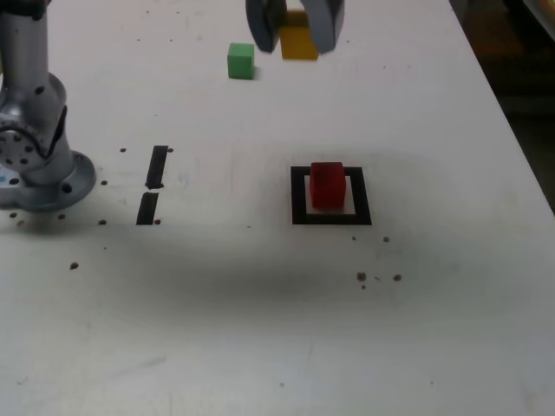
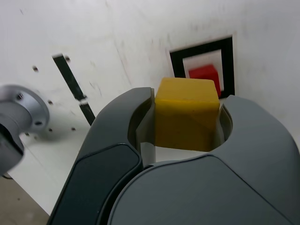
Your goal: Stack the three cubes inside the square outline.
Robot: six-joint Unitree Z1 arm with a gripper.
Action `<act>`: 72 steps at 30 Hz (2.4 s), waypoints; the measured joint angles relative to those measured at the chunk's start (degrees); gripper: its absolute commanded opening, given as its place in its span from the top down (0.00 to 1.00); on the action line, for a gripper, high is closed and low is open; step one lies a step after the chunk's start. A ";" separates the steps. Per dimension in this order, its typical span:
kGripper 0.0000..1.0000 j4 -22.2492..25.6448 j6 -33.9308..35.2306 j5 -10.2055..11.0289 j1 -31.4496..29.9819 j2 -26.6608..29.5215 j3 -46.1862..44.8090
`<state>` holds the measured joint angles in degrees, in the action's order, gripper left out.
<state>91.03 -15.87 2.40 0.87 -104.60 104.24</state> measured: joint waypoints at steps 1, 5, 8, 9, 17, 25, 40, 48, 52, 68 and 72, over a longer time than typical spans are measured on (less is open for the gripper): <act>0.85 -0.06 2.18 -0.41 -2.07 -0.20 -0.35; 0.85 -0.30 10.36 -1.61 -9.79 -1.15 -1.69; 0.85 -0.51 16.55 -1.92 -14.60 -1.61 -3.21; 0.85 -0.57 18.47 -2.03 -14.68 -1.69 -3.44; 0.85 -1.23 29.32 -1.13 -13.69 -5.82 -3.65; 0.85 -2.66 30.45 0.54 -10.34 -10.06 -3.21; 0.84 -7.49 29.47 -1.51 -9.01 -14.65 -3.66; 0.61 -8.94 28.82 -0.89 -9.01 -15.49 -4.24; 0.37 -9.26 28.75 -0.64 -9.01 -15.95 -4.97; 0.02 -5.39 28.32 3.63 -8.90 -11.57 -6.63; 0.01 -2.04 28.11 5.14 -7.56 -5.43 -7.87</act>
<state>89.00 12.24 7.54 -6.69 -110.03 96.38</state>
